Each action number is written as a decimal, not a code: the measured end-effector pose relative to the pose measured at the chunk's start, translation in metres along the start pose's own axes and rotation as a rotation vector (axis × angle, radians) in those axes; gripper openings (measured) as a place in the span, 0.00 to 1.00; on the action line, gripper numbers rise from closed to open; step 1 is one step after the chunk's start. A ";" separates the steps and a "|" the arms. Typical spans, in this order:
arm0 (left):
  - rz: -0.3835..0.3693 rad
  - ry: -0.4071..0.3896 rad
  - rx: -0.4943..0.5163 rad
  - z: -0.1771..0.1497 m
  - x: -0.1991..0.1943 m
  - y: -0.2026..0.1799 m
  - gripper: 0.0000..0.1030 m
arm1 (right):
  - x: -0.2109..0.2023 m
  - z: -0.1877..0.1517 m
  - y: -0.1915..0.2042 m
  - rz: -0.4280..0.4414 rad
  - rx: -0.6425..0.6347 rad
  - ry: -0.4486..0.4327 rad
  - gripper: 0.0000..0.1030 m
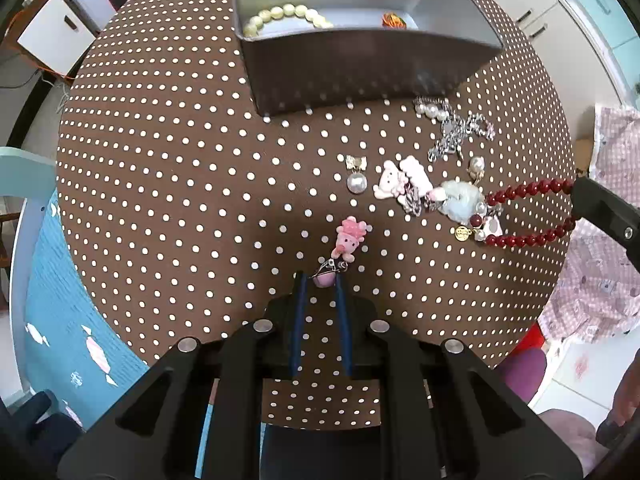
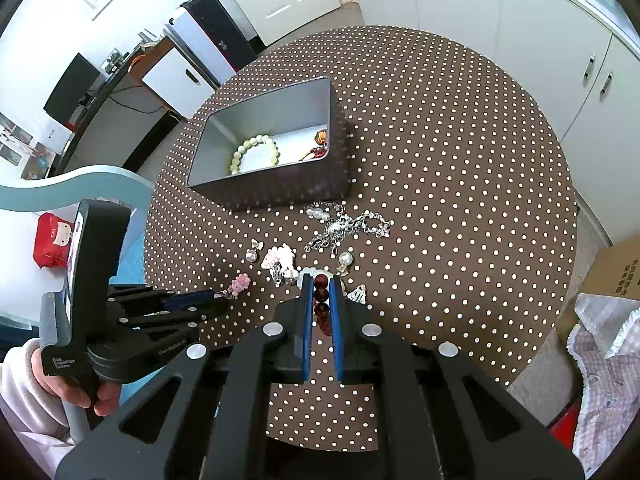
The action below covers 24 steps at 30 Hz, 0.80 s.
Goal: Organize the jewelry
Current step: 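Grasp the red bead bracelet with right tool while left tool grasps pink pig charm, then carry the red bracelet and pig charm into the tray and release both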
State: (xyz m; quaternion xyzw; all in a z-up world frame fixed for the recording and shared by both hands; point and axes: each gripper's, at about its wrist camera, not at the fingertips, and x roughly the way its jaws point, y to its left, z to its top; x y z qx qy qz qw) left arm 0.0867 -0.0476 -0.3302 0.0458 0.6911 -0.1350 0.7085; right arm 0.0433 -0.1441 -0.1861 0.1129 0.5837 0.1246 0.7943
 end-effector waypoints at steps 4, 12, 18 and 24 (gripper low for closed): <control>-0.007 -0.017 -0.012 0.007 -0.002 -0.002 0.14 | -0.001 0.003 0.001 0.000 -0.004 -0.007 0.07; -0.070 -0.052 -0.069 0.013 -0.018 0.008 0.14 | -0.008 0.016 0.004 0.009 -0.017 -0.028 0.07; -0.082 -0.088 -0.082 0.023 -0.051 0.034 0.14 | -0.012 0.028 0.007 0.007 -0.033 -0.048 0.07; -0.128 -0.144 -0.095 0.029 -0.085 0.036 0.14 | -0.019 0.045 0.013 0.021 -0.059 -0.074 0.07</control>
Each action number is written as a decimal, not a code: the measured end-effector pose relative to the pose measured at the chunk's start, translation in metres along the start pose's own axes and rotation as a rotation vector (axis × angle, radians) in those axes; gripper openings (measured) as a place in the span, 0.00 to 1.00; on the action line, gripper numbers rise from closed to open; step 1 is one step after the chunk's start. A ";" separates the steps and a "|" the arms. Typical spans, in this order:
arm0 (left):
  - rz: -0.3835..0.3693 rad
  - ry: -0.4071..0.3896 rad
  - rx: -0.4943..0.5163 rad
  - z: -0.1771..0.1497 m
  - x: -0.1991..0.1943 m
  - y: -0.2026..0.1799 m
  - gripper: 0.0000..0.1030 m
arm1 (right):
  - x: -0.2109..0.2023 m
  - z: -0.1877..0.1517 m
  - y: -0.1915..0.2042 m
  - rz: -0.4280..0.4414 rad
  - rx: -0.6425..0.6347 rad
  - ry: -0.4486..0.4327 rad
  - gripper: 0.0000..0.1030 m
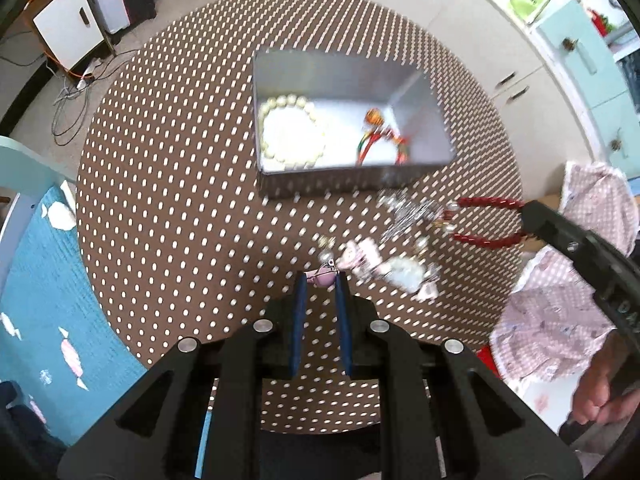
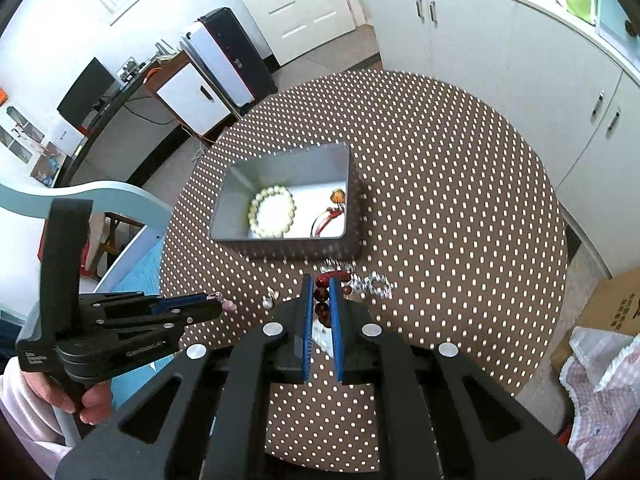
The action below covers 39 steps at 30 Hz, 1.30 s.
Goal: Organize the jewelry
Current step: 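Carry the red bracelet and pig charm into the tray and release both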
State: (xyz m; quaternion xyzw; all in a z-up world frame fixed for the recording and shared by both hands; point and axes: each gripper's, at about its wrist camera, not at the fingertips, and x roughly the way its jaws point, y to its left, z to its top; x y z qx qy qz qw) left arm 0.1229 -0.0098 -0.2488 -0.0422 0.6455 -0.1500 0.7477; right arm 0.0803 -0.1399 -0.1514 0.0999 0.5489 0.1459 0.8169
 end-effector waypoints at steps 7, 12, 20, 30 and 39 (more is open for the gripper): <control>-0.017 -0.117 0.017 0.008 -0.053 -0.022 0.14 | -0.006 0.027 0.008 0.052 -0.019 -0.032 0.07; -0.033 -0.153 0.007 0.028 -0.067 -0.028 0.14 | 0.000 0.043 0.015 0.071 -0.040 -0.039 0.07; -0.011 -0.128 -0.003 0.051 -0.041 -0.031 0.14 | 0.020 0.056 0.018 0.102 -0.046 -0.007 0.07; 0.004 -0.040 -0.024 0.065 0.005 -0.023 0.14 | 0.058 0.065 0.008 0.104 -0.019 0.092 0.07; 0.019 0.004 -0.015 0.066 0.024 -0.022 0.14 | 0.072 0.066 0.004 0.089 -0.006 0.160 0.10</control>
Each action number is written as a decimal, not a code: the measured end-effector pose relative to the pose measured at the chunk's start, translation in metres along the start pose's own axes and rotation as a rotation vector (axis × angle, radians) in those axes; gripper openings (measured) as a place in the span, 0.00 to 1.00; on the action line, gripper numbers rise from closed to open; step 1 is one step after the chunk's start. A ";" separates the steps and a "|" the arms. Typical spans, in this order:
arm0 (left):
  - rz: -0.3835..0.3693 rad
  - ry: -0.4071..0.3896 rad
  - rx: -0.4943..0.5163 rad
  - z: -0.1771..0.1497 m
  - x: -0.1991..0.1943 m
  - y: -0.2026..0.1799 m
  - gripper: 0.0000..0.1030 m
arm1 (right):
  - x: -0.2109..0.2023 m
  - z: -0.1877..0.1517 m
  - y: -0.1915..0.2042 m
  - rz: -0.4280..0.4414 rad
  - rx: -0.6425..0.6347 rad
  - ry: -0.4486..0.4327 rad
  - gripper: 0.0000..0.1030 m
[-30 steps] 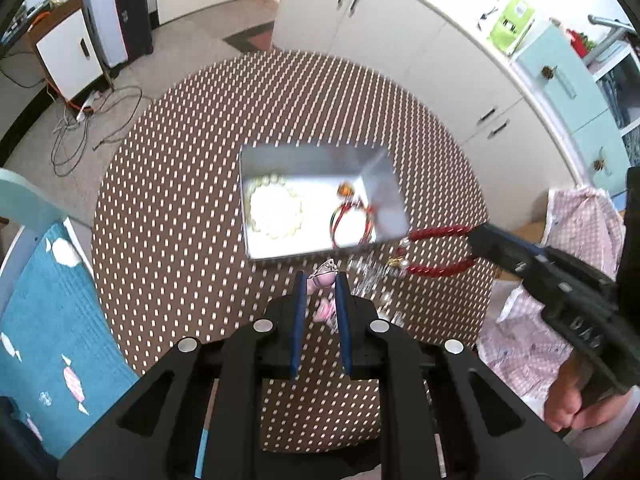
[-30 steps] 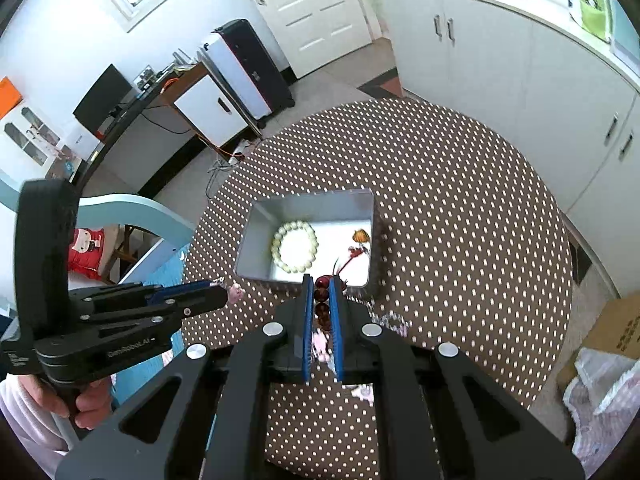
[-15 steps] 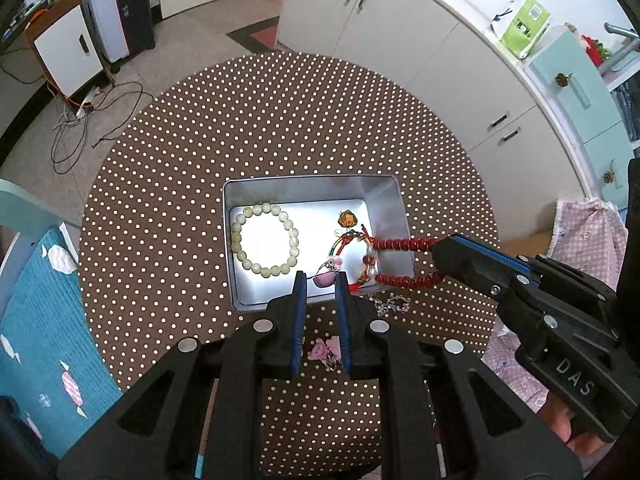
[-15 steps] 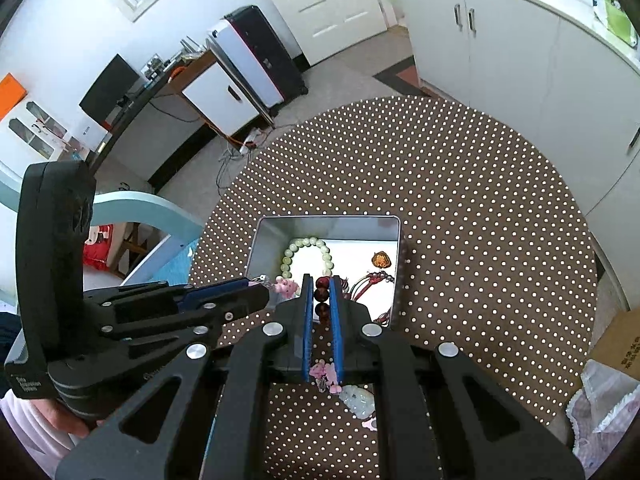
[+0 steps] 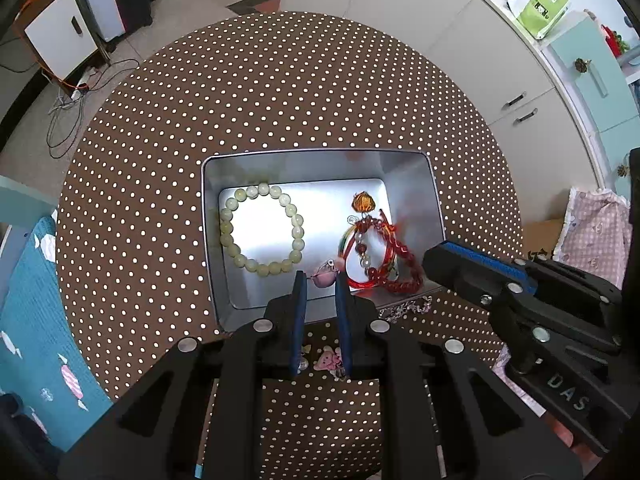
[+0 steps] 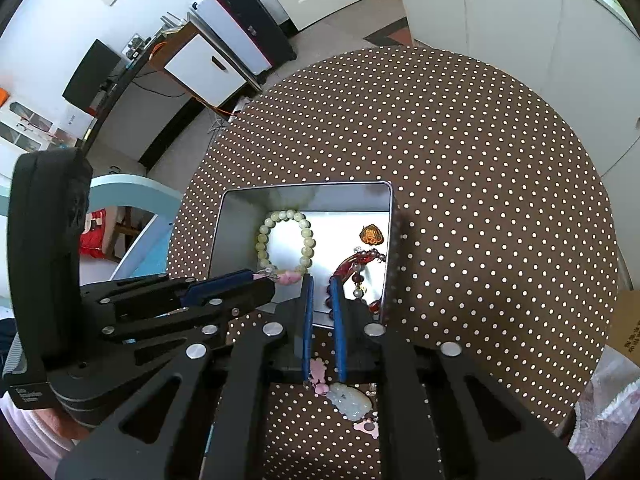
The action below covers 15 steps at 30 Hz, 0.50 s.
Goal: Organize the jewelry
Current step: 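Carry the red bracelet and pig charm into the tray and release both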
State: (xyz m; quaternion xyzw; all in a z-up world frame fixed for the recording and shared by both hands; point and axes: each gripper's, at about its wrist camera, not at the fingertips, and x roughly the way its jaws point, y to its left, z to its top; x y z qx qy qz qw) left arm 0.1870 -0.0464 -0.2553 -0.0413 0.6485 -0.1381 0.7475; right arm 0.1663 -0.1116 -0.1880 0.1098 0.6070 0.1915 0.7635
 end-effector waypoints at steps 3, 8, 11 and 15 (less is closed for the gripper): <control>0.009 0.015 -0.010 -0.001 0.003 0.000 0.15 | -0.002 0.001 -0.001 -0.008 0.005 0.005 0.27; 0.026 0.014 -0.016 -0.004 0.000 0.002 0.28 | -0.008 0.002 -0.003 -0.019 0.011 -0.018 0.44; 0.032 0.005 -0.014 -0.006 -0.005 0.002 0.28 | -0.011 -0.001 -0.006 -0.026 0.020 -0.022 0.45; 0.036 -0.004 -0.016 -0.009 -0.009 0.002 0.28 | -0.015 -0.005 -0.006 -0.031 0.022 -0.030 0.45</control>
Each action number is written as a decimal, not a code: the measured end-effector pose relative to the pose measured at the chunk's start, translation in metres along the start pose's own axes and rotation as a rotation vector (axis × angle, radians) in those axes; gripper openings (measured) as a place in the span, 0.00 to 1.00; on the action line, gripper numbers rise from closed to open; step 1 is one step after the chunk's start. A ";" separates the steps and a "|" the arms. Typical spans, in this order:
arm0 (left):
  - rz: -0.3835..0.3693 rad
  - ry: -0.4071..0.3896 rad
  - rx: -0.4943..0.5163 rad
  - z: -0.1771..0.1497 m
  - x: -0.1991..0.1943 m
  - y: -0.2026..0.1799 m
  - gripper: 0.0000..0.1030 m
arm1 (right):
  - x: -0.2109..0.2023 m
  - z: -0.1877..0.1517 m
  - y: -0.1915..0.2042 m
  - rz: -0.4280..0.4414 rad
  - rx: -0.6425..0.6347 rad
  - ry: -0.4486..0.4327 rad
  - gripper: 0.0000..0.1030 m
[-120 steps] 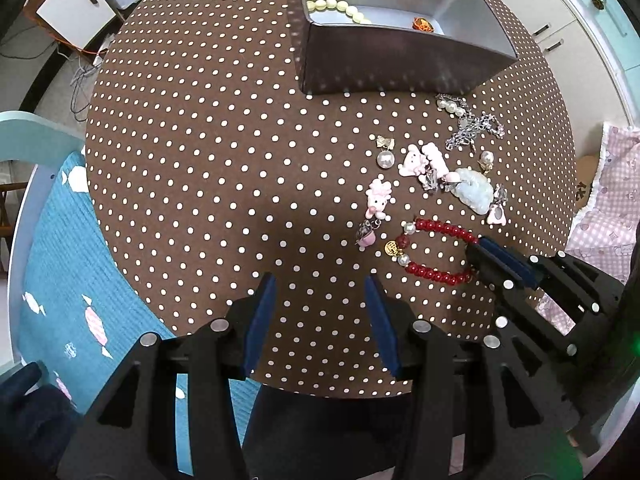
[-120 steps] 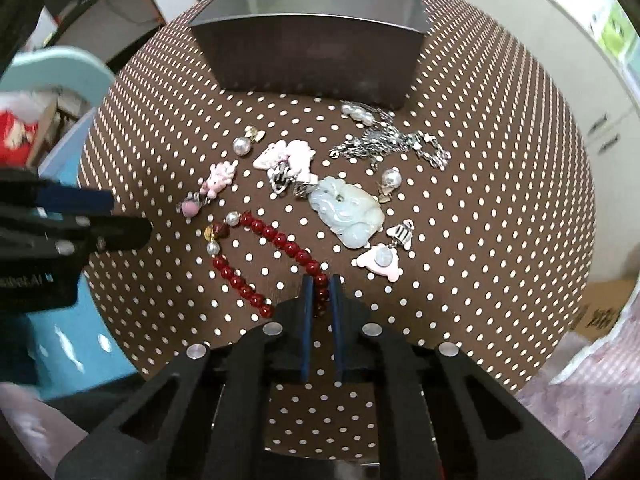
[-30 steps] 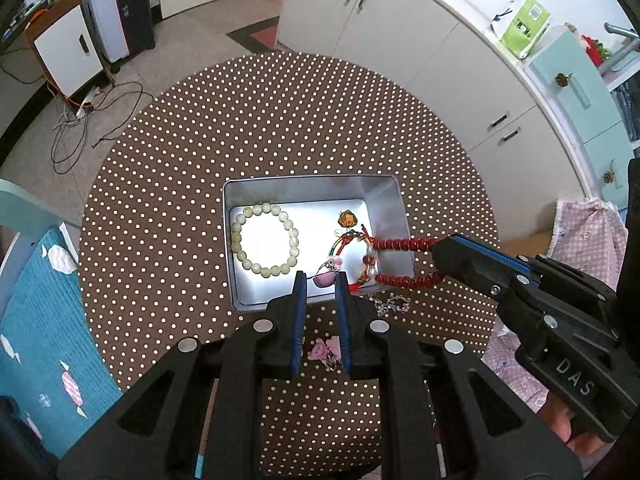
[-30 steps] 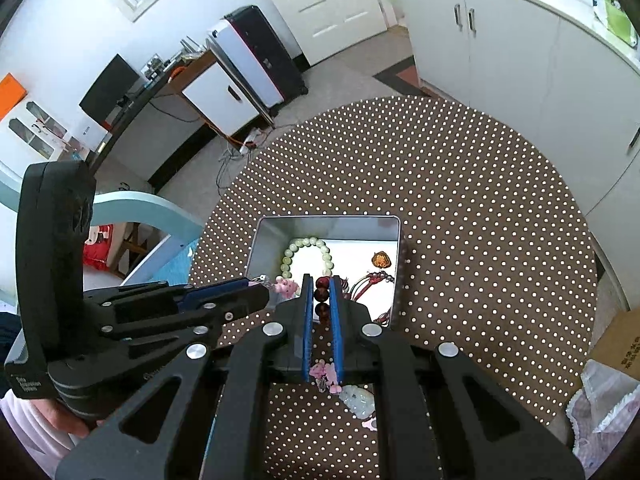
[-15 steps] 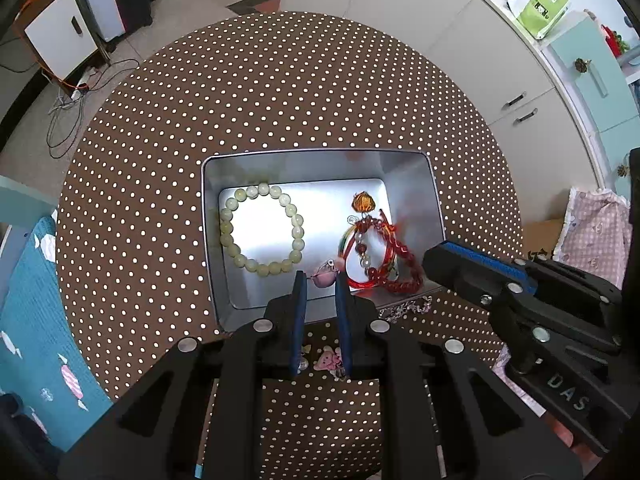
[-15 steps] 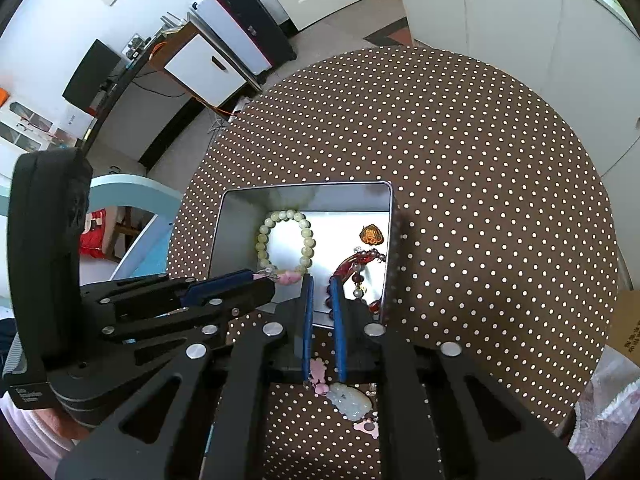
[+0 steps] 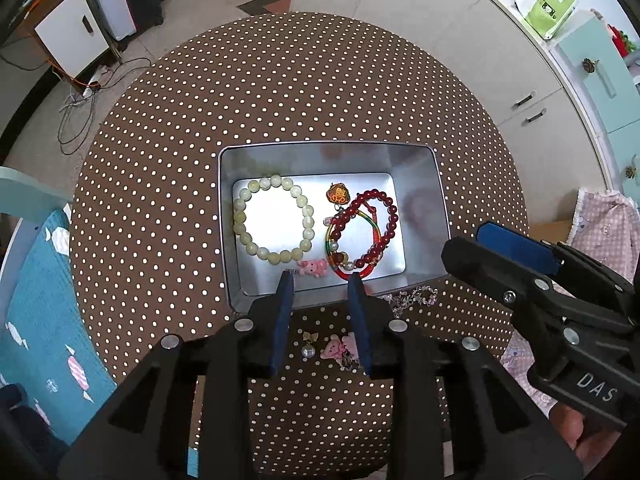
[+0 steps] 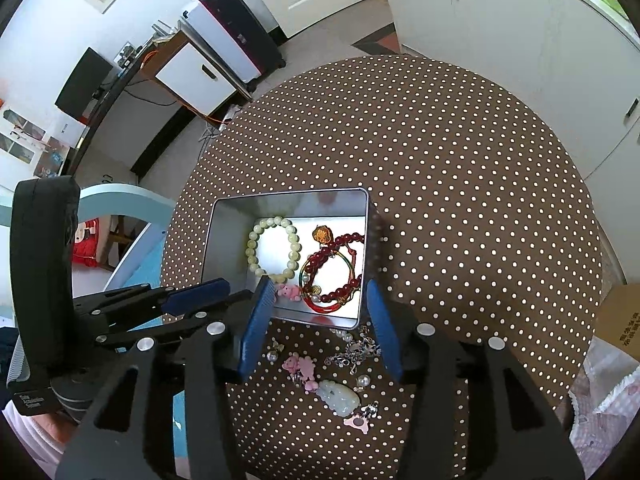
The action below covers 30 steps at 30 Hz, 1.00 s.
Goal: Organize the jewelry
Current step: 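Carry the red bracelet and pig charm into the tray and release both, then move left tool to the second pink pig charm and grasp it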
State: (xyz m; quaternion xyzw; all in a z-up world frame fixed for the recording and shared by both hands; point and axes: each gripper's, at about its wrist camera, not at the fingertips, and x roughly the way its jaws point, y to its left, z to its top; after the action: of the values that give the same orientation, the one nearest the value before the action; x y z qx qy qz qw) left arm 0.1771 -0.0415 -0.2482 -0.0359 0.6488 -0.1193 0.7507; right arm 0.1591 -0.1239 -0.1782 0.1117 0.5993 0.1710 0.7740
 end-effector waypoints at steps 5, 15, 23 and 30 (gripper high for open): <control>0.004 -0.011 0.001 -0.006 -0.006 -0.001 0.28 | -0.006 -0.005 -0.002 -0.006 0.001 -0.012 0.45; -0.030 -0.044 0.007 -0.027 -0.023 -0.007 0.28 | -0.018 -0.023 -0.013 -0.038 0.038 -0.027 0.45; -0.023 -0.021 0.036 -0.045 -0.019 -0.012 0.28 | -0.020 -0.049 -0.028 -0.067 0.092 -0.014 0.46; -0.005 0.074 0.046 -0.060 0.007 -0.014 0.28 | -0.018 -0.074 -0.034 -0.076 0.128 0.013 0.46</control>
State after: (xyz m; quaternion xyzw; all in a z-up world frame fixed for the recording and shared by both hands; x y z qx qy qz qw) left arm 0.1177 -0.0505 -0.2616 -0.0156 0.6733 -0.1372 0.7264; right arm 0.0884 -0.1648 -0.1940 0.1369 0.6179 0.1038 0.7673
